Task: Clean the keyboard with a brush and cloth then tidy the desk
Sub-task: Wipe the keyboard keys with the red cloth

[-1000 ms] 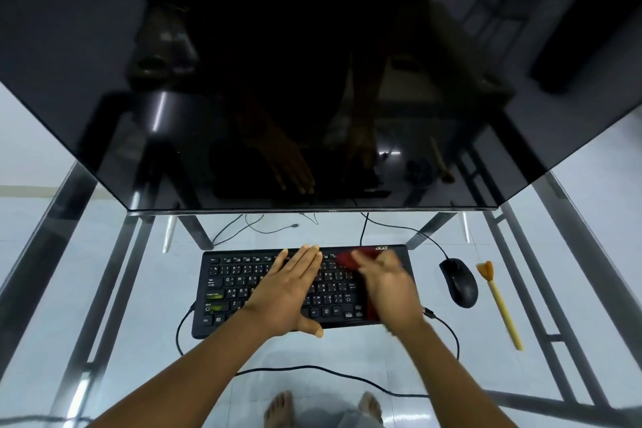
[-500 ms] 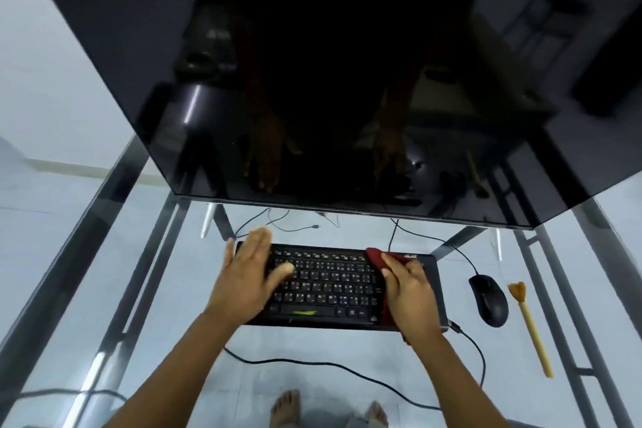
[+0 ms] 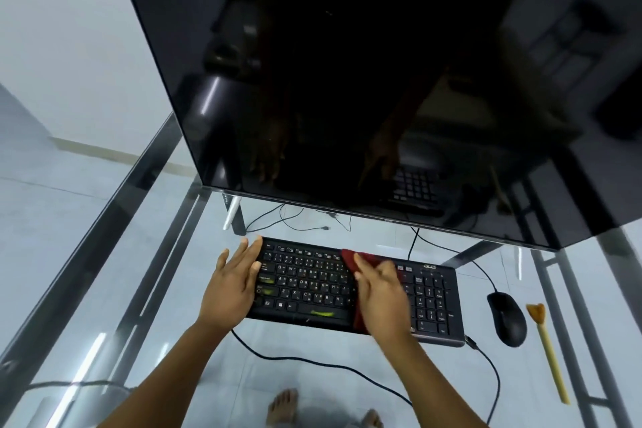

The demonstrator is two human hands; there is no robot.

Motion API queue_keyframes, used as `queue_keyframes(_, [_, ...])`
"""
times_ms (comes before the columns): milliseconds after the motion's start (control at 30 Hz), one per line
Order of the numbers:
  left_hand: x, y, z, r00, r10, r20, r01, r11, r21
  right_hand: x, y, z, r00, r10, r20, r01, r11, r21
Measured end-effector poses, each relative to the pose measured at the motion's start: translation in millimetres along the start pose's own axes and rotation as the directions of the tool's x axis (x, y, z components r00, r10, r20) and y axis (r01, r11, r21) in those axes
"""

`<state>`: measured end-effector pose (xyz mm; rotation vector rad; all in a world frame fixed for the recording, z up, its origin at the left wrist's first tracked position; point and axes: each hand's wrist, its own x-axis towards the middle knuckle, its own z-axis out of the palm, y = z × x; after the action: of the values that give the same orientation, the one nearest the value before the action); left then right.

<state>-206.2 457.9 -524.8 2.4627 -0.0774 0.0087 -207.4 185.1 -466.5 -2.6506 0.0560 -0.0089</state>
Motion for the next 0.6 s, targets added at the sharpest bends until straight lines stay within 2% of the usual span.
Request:
queue_keyframes(33, [0, 0, 0, 1.000, -0.002, -0.008, 0.002, 1.000, 0.003, -7, -12, 3, 0.995, -0.075, 0.071, 0.074, 0.997, 0.018])
queue_keyframes(100, [0, -1, 1, 1.000, 0.002, -0.014, -0.002, 1.000, 0.009, -16, -26, 9, 0.931, -0.286, 0.226, 0.291, 0.957, 0.012])
queue_keyframes(133, [1, -1, 1, 1.000, 0.009, -0.012, -0.009, 1.000, 0.009, -12, -25, 5, 0.907, -0.328, 0.264, 0.337, 0.941, 0.010])
queue_keyframes(200, [2, -3, 1, 1.000, 0.024, -0.001, -0.024, 1.000, -0.001, 5, -14, -4, 0.941, -0.256, 0.223, 0.262, 0.965, 0.003])
queue_keyframes(267, [3, -5, 0, 0.999, 0.033, 0.001, -0.033, 0.999, 0.000, 18, 3, -7, 0.997, -0.045, 0.067, 0.048, 0.997, -0.054])
queue_keyframes(300, [2, -6, 1, 0.999, 0.037, -0.007, -0.037, 0.999, 0.009, 17, 4, -4, 0.999, 0.013, 0.030, -0.010, 0.995, -0.096])
queue_keyframes(367, [1, -6, 2, 0.999, 0.040, -0.029, -0.039, 0.999, 0.031, 7, -14, 7, 0.997, -0.051, 0.049, 0.055, 0.994, -0.091])
queue_keyframes(400, [1, -5, 2, 0.999, 0.037, -0.034, -0.035, 0.999, 0.037, 0, -25, 15, 0.979, -0.171, 0.114, 0.181, 0.980, -0.081])
queue_keyframes(467, [1, -4, 3, 0.999, 0.032, -0.037, -0.031, 0.998, 0.047, -13, -39, 21, 0.880, -0.406, 0.246, 0.419, 0.908, -0.001])
queue_keyframes(533, [1, -4, 3, 0.999, 0.030, -0.038, -0.028, 0.999, 0.040, -9, -29, 7, 0.870, -0.420, 0.258, 0.441, 0.897, -0.026])
queue_keyframes(567, [2, -5, 3, 0.999, 0.027, -0.036, -0.026, 0.999, 0.033, -6, -17, -3, 0.890, -0.382, 0.249, 0.417, 0.903, -0.106])
queue_keyframes(600, [2, -5, 3, 0.999, 0.026, -0.034, -0.025, 0.999, 0.028, -4, -4, -13, 0.925, -0.313, 0.214, 0.342, 0.933, -0.113])
